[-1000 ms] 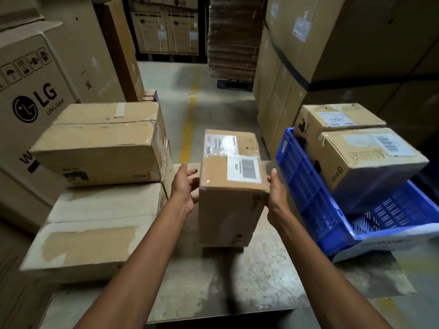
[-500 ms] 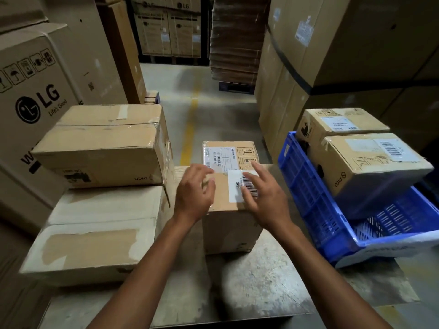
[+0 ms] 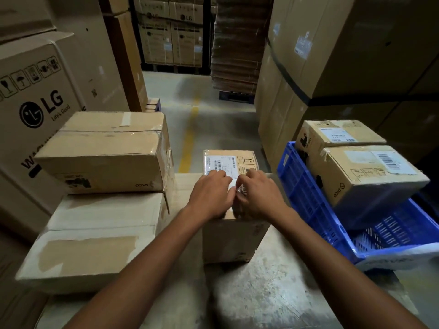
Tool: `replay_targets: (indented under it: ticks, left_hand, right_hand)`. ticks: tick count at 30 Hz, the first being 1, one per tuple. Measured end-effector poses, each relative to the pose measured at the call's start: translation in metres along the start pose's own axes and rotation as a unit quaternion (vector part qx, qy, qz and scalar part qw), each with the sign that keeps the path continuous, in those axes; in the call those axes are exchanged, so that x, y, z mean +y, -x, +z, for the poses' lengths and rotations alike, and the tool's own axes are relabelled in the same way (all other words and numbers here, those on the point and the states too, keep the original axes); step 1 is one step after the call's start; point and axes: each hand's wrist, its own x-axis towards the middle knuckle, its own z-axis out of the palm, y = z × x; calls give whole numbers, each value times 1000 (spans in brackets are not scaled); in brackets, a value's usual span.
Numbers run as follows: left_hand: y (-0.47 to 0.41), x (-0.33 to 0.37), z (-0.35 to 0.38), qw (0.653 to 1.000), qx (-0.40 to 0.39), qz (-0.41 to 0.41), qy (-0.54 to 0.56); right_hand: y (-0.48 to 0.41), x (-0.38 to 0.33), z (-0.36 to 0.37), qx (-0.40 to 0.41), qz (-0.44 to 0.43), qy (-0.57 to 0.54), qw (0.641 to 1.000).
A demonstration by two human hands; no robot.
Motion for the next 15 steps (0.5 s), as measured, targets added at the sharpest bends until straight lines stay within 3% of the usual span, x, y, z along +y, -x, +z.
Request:
replay_targets:
  ticks: [11,15]
  left_hand:
    - [-39,-24,2,997,-59,-58,-3]
    - [-57,-17,-2,998,-42,-20,-32]
  right_hand:
    - [-18,3,19,32,-8,4,999]
    - [-41,2,3,20,12,24,999]
